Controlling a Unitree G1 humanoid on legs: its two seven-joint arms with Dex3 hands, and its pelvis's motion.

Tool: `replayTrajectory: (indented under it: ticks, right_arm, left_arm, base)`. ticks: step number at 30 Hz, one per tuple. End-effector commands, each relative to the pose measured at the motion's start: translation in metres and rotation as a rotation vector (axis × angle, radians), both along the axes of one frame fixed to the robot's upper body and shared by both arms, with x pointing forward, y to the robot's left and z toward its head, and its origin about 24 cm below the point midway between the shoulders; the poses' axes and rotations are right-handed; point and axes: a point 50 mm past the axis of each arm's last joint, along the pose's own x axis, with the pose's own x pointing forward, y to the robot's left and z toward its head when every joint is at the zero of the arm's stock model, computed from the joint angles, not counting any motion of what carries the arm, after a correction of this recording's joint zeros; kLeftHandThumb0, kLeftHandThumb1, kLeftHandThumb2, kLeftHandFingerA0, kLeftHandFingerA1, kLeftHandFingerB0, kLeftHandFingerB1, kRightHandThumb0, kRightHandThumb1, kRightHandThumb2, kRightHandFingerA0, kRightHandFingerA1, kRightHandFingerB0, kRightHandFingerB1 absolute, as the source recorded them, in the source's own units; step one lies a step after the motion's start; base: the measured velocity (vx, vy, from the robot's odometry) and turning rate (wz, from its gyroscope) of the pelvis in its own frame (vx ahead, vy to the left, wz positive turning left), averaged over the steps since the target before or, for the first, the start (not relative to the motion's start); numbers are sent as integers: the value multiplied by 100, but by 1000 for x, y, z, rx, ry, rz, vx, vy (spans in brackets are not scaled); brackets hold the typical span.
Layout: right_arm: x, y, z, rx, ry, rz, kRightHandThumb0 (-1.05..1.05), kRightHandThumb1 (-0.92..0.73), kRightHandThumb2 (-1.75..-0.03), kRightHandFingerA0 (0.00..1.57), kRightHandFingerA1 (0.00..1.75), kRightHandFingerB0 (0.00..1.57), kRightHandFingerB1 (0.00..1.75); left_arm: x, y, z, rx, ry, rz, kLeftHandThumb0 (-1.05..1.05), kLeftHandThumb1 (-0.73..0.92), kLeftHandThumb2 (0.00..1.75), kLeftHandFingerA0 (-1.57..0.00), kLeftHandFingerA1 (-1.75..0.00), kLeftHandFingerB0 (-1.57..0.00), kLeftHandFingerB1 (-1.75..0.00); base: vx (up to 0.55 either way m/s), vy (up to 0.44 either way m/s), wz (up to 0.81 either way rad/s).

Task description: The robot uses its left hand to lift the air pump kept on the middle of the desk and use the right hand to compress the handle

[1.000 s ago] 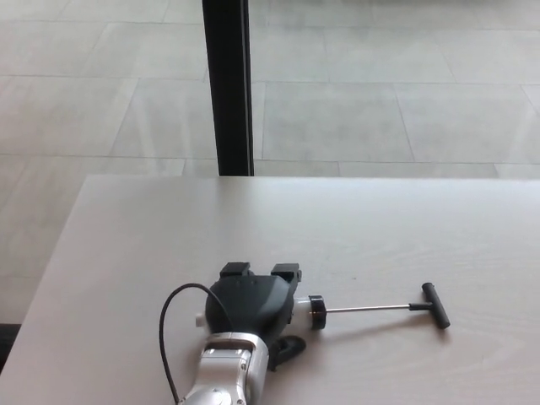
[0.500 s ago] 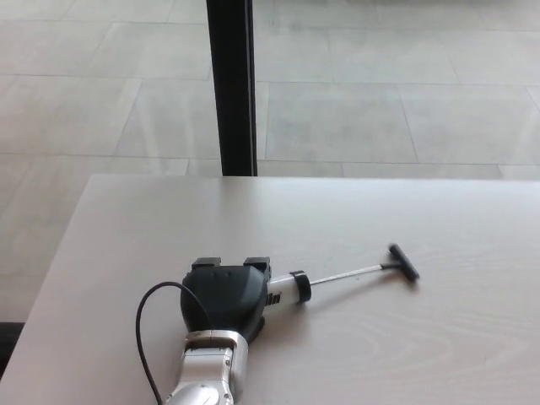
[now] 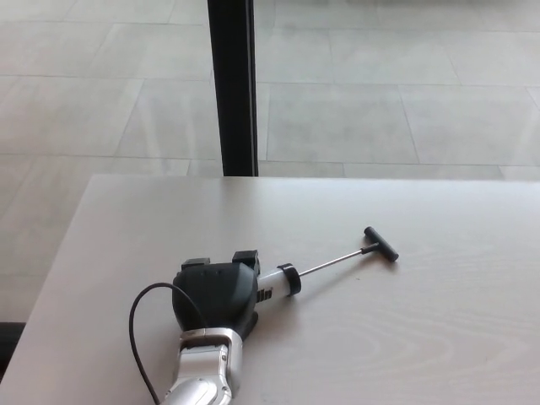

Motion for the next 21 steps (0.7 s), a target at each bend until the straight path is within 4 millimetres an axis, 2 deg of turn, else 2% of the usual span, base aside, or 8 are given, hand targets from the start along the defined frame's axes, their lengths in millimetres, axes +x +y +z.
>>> replayTrajectory:
  ticks: [1,7,8,9,13,18,20,21]
  right_arm:
    - [3,-14,18,-32,-128,-98,-25,-70,-61,53,77,50,41]
    - [17,-27,51,-35,-210,-117,-56,-81,-65,18,38,21,32]
    - [23,-30,59,-26,-241,-129,-33,-61,-112,1,51,0,48]
    - [29,-35,66,-6,-292,-153,-63,-88,-67,10,30,14,29]
    - [65,-47,121,-91,-434,-194,-71,-74,-104,4,37,7,34]
    - [108,-32,187,-160,-670,-121,-64,-89,-67,6,38,13,34]
    - [127,-23,210,-196,-722,-80,-34,-63,-116,2,54,0,50]
    - [142,-12,227,-229,-750,-34,-68,-92,-68,14,60,20,41]
  left_arm:
    - [-6,8,-15,-14,73,27,-23,79,85,-86,-175,-72,-118]
    - [-4,5,-11,67,47,-69,-22,78,86,-87,-175,-71,-118]
    - [-4,5,-9,14,41,-87,-20,75,89,-89,-175,-74,-125]
    - [-3,4,-7,16,39,-94,-23,78,86,-88,-175,-72,-138]
    - [0,1,6,85,-30,-210,-21,77,89,-89,-175,-74,-137]
    - [0,-7,28,27,-28,-280,-18,69,102,-91,-175,-74,-129]
    - [-2,-11,38,8,-86,-342,-15,60,104,-92,-175,-78,-128]
    - [-4,-14,43,-1,-102,-370,-19,66,101,-89,-175,-73,-135]
  base:
    - [0,0,0]
    - [0,0,0]
    - [0,0,0]
    - [0,0,0]
    - [0,0,0]
    - [0,0,0]
    - [0,0,0]
    - [0,0,0]
